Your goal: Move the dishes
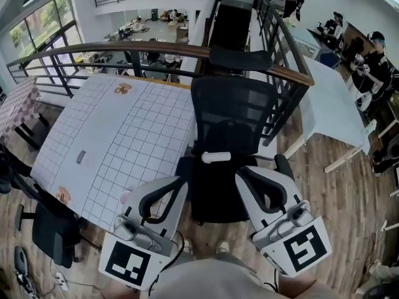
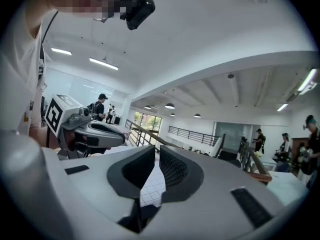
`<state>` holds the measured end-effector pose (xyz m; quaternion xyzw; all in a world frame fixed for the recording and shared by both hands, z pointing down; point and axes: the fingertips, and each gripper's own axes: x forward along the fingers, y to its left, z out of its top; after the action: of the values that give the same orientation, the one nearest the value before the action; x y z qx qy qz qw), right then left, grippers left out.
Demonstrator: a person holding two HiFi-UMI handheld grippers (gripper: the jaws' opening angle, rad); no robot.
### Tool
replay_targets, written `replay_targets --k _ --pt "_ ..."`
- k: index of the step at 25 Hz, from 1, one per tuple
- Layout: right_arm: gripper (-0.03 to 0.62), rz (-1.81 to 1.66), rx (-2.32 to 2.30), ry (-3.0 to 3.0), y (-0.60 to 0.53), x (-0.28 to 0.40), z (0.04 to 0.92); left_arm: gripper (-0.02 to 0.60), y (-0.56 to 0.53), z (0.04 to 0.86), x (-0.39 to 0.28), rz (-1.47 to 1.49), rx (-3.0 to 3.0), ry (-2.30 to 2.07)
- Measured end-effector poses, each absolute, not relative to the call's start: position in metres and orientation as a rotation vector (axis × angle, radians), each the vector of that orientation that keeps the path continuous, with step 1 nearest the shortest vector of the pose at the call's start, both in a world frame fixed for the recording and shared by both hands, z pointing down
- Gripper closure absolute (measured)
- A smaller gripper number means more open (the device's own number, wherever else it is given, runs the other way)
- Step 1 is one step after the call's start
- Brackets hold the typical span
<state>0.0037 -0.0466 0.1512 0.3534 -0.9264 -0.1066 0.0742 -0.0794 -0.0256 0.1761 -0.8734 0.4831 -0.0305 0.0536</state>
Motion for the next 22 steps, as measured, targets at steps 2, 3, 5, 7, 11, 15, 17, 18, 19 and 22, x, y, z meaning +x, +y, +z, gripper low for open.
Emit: replay_targets --k 2,3,5,7,11,15,17,18,19,22 --pt "0.554 -0.265 1.124 -2.757 -0.048 0.029 0.158 0.568 -0.03 0.176 -0.06 -0.081 -2.669 1.419" --pt "0.554 -0.254 1.152 -2.752 -0.048 0.04 0.159 0.568 -0.032 0.175 -0.05 -0.08 -2.675 1.388" --pt "0.556 -0.236 1.201 -2.74 -0.047 0.059 0.163 0.568 -0.036 0.176 -0.03 -0.099 -2.687 1.329" --pt "0.556 -0.188 1.233 -2.716 -0.044 0.075 0.174 0.568 -0.037 0.182 -0.013 -0.137 -2.703 1.292" --pt "0.556 -0.06 1.258 -2.693 -0.039 0.097 0.198 0.568 -0.034 0.195 0.013 -0.18 -2.757 1.235" --pt "0.557 -0.007 1.28 -2.675 -0.039 0.114 0.209 0.568 -0.036 0.206 0.029 -0.194 -2.798 1.229" --pt "0.559 -0.019 1.278 -2.684 -0.04 0.12 0.209 0.568 -0.04 0.207 0.034 -0.177 -2.804 1.242" --pt "0.56 -0.025 1.277 -2.685 -0.041 0.122 0.208 0.568 -0.042 0.206 0.035 -0.168 -2.799 1.243" --pt "0.562 -0.033 1.276 -2.684 -0.043 0.125 0.206 0.568 -0.044 0.204 0.037 -0.163 -2.792 1.243" --pt "0.562 -0.052 1.28 -2.685 -0.049 0.132 0.201 0.568 -0.049 0.203 0.041 -0.171 -2.784 1.246"
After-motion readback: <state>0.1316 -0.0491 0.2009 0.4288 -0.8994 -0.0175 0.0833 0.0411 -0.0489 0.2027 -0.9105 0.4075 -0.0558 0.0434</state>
